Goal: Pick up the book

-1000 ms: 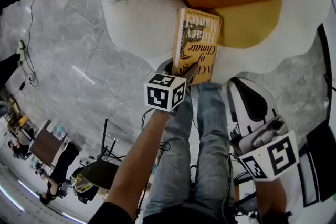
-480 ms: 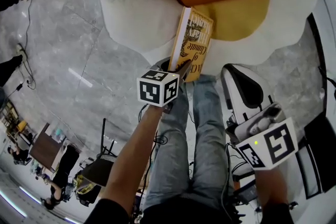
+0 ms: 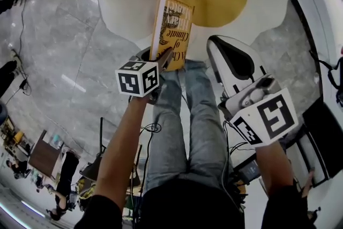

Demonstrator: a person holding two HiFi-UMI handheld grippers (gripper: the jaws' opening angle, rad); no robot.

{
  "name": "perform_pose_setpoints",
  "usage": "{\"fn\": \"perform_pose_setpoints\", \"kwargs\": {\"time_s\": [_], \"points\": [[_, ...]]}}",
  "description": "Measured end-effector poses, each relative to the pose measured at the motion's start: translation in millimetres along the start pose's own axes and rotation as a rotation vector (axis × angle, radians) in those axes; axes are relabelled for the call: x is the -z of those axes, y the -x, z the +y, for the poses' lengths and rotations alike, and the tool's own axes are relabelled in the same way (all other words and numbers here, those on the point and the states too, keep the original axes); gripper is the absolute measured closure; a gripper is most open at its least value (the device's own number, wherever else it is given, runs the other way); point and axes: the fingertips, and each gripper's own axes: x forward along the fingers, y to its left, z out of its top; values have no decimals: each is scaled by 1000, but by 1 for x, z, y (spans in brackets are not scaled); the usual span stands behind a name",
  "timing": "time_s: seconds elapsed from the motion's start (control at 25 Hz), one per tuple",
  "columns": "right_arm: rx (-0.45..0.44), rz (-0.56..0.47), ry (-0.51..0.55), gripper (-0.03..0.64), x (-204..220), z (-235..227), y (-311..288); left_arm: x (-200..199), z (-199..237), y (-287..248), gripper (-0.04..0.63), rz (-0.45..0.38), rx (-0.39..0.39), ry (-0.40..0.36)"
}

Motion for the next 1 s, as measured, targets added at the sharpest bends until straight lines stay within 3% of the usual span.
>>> {"fn": "perform_pose_setpoints", "kwargs": {"time_s": [0.44, 0.6, 1.0], "points": [[25, -78, 89, 606, -81, 38, 31, -48, -32, 79, 439, -88, 6, -30], [41, -120, 127, 606, -109, 48, 50, -66, -47, 112, 439, -162, 5, 2], [70, -196, 176, 606, -169, 61, 96, -115, -93, 184, 439, -291, 21, -21]]}}
